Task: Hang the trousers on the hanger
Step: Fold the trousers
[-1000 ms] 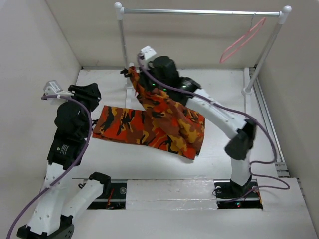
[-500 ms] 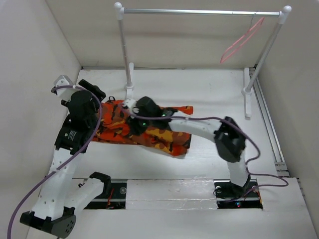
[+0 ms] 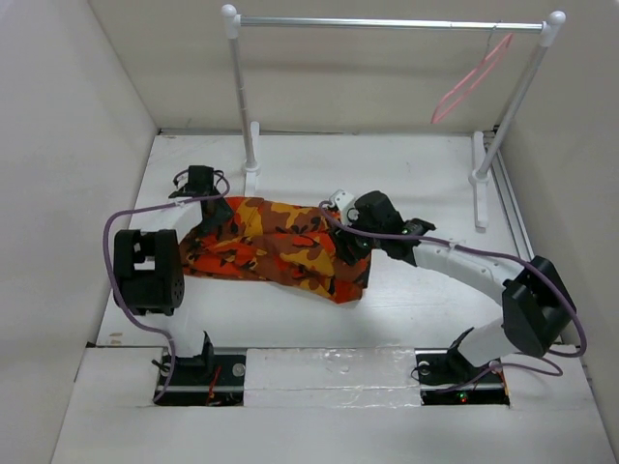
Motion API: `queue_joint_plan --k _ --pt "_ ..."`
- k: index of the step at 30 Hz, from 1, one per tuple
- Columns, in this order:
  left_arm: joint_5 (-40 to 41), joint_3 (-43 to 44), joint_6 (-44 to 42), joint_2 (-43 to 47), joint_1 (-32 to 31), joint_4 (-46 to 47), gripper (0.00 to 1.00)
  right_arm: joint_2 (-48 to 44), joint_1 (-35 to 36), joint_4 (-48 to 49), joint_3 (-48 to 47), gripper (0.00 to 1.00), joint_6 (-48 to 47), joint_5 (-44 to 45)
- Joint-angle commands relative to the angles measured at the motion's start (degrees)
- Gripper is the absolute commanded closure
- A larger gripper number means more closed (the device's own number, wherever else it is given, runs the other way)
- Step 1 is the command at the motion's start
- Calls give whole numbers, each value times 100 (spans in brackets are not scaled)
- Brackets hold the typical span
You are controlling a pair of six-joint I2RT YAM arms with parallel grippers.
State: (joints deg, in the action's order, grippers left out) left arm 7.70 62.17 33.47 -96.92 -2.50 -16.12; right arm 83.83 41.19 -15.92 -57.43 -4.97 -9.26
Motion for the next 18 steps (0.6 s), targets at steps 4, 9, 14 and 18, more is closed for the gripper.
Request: queue_joint_plan --k 4,9,14,18 --pt "-182 -591 18 947 31 -207 37 -122 336 -622 -225 35 -803 100" --pt "-94 -943 89 1088 31 -190 34 387 574 -587 -409 34 -944 29" --pt "-76 -1084 115 904 31 -181 35 1143 723 -517 -760 36 -1076 160" --pt "248 -1137 98 956 83 -85 90 1145 1004 -693 -989 85 -1006 1055"
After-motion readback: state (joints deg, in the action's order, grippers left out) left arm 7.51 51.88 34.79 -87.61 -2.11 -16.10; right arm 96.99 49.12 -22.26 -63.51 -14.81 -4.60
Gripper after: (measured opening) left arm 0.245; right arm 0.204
